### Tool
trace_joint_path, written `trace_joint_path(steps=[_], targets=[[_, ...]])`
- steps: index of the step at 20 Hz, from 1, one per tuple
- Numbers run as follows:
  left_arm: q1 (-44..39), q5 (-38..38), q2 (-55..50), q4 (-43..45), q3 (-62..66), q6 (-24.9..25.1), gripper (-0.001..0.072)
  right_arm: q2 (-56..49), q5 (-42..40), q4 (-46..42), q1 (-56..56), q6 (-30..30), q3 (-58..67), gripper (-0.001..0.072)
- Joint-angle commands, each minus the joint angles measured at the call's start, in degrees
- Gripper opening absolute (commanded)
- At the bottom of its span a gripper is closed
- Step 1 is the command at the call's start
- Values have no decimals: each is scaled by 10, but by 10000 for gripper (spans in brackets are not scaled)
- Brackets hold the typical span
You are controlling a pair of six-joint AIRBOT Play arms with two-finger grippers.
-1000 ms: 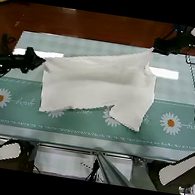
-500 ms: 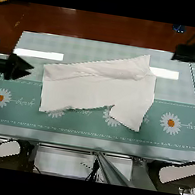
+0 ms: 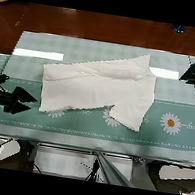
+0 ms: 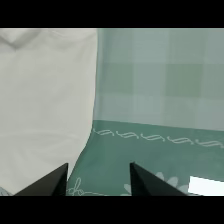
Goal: Fold the shirts.
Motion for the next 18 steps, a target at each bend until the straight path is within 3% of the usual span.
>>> trace_joint_path(steps=[1, 12, 13, 14, 15, 17, 18], targets=[[-7, 56, 2, 6, -50, 3, 606, 5, -31, 31, -10, -16, -24, 478], [-162, 193, -78, -109, -61, -10, 579, 5, -40, 54, -10, -18, -24, 476], [-173, 199, -90, -108, -61, -18, 507, 6, -37, 54, -10, -18, -24, 476], [-176, 198, -100, -108, -61, -17, 232, 6, -33, 53, -11, -19, -24, 476], [-174, 195, -104, -107, -61, -15, 106, 6, -27, 49, -14, -21, -24, 476], [-173, 179, -101, -108, -60, 7, 24, 6, -22, 26, -30, -23, -26, 476], [-173, 170, -101, -108, -60, 13, 24, 8, -21, 25, -45, -23, -36, 476]])
